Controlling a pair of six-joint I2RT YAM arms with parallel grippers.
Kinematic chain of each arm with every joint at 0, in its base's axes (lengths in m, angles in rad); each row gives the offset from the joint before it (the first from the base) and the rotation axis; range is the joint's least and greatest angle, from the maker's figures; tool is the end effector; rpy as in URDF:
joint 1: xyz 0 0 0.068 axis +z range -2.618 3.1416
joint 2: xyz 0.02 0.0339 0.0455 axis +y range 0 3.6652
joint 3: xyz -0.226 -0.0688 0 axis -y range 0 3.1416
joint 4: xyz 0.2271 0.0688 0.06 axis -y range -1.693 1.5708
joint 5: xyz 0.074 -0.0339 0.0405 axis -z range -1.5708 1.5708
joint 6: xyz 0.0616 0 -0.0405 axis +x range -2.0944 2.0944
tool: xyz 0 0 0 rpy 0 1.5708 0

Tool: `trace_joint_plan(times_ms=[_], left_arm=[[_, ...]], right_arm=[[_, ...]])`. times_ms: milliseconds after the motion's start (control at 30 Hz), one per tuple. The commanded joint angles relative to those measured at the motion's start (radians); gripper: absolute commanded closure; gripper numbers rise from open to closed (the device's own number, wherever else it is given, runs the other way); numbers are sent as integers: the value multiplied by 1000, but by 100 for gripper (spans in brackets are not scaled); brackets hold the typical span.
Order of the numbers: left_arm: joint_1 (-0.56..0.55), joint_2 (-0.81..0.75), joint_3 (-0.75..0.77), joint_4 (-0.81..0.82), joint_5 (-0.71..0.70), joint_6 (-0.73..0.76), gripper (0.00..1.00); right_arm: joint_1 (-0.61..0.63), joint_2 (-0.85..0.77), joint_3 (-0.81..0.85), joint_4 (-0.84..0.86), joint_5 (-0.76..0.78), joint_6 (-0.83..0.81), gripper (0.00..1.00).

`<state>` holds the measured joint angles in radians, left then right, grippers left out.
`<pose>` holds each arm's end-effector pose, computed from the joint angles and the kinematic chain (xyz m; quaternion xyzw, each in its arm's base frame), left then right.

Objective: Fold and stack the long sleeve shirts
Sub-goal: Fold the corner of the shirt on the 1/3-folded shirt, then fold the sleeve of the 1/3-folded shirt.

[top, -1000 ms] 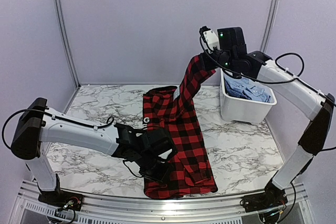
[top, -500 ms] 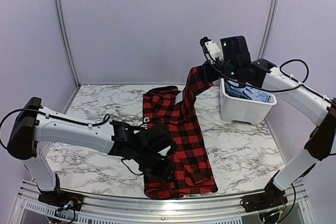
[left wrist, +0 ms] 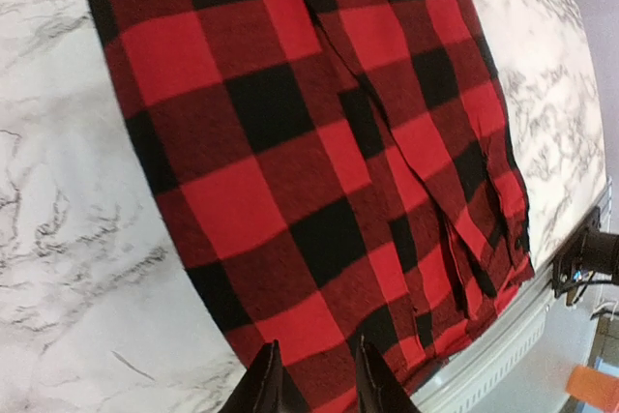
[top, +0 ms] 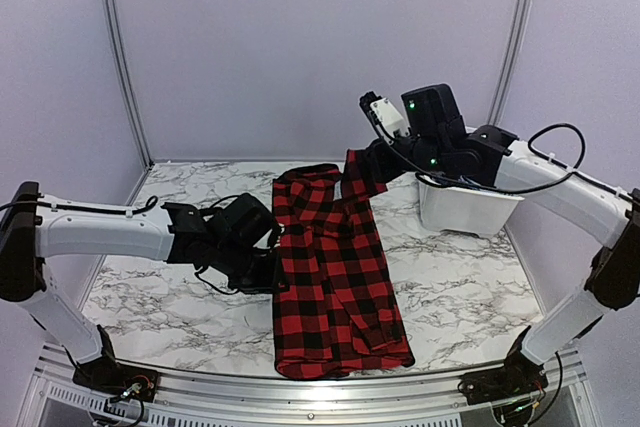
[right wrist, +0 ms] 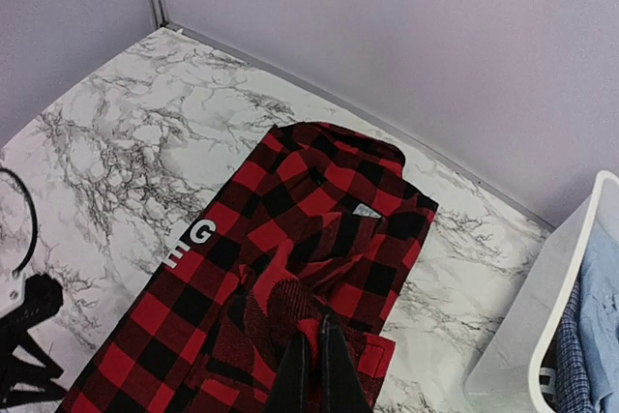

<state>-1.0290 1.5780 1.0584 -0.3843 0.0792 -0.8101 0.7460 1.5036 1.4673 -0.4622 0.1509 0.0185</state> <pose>0.1672 -0.2872 0.1724 0.1160 0.9371 -0.2828 0.1685 0.2651 0.2324 0.3262 -0.2690 0.8148 0.1299 0.4968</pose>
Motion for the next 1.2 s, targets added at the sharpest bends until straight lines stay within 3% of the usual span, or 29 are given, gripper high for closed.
trace_joint_plan(times_ms=[0, 300, 467, 633, 867, 1167], left_arm=[[81, -1, 8, 66, 1, 15, 73], [214, 122, 124, 89, 33, 79, 77], [271, 172, 168, 91, 103, 82, 78], [310, 176, 163, 92, 139, 87, 78], [328, 162, 134, 96, 160, 91, 78], [330, 115, 74, 106, 163, 90, 78]], right_arm=[[22, -34, 9, -16, 31, 24, 100], [4, 17, 163, -72, 234, -70, 100], [25, 40, 181, -104, 96, -118, 100], [99, 77, 69, -107, -70, -49, 100], [260, 160, -95, -57, -179, 61, 100], [337, 193, -69, -236, -95, 89, 100]])
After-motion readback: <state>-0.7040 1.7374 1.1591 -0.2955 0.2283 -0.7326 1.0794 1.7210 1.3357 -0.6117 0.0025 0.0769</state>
